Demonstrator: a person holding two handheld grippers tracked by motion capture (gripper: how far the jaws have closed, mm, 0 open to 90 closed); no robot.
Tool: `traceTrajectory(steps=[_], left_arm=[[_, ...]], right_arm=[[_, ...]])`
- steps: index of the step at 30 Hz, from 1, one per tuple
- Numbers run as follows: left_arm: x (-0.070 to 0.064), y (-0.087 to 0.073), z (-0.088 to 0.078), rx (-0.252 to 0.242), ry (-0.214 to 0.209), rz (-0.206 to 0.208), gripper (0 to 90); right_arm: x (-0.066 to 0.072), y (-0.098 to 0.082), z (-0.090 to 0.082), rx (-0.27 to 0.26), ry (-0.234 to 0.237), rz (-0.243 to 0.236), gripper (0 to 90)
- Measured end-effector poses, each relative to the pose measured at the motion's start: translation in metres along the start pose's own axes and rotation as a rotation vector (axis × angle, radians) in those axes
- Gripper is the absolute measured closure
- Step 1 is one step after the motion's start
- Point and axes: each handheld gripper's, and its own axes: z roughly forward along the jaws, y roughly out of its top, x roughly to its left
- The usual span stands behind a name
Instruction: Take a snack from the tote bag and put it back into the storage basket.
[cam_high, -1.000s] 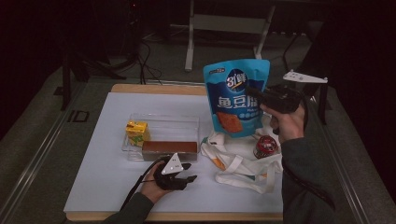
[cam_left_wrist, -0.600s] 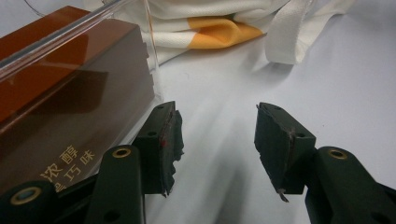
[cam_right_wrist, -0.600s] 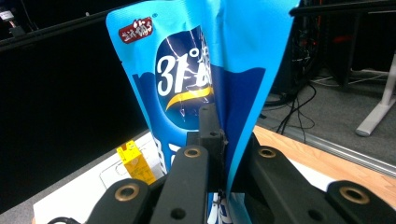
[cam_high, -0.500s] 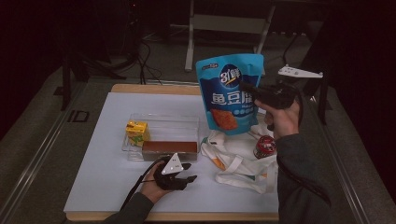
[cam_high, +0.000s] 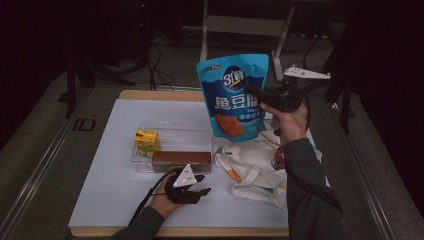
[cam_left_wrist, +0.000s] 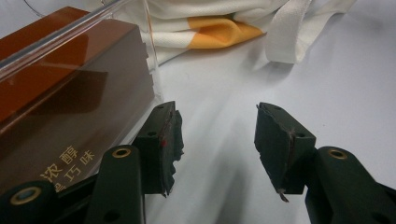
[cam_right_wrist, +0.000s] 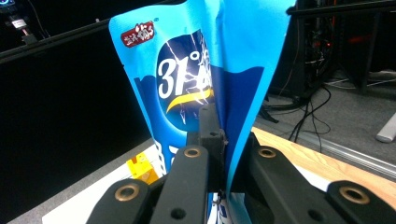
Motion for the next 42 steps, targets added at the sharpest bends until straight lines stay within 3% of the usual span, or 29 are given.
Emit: traceTrajectory(steps=[31,42], left_arm=[[-0.002,0.000,0.000,0.002,0.007,0.018,48.0],[-0.002,0.000,0.001,0.004,0.008,0.020,47.8]], right_arm=[[0.011,-0.020,0.077,0.033,0.026,0.032,88.9],[0.018,-0.028,0.102,0.011,0.039,0.031,88.9]])
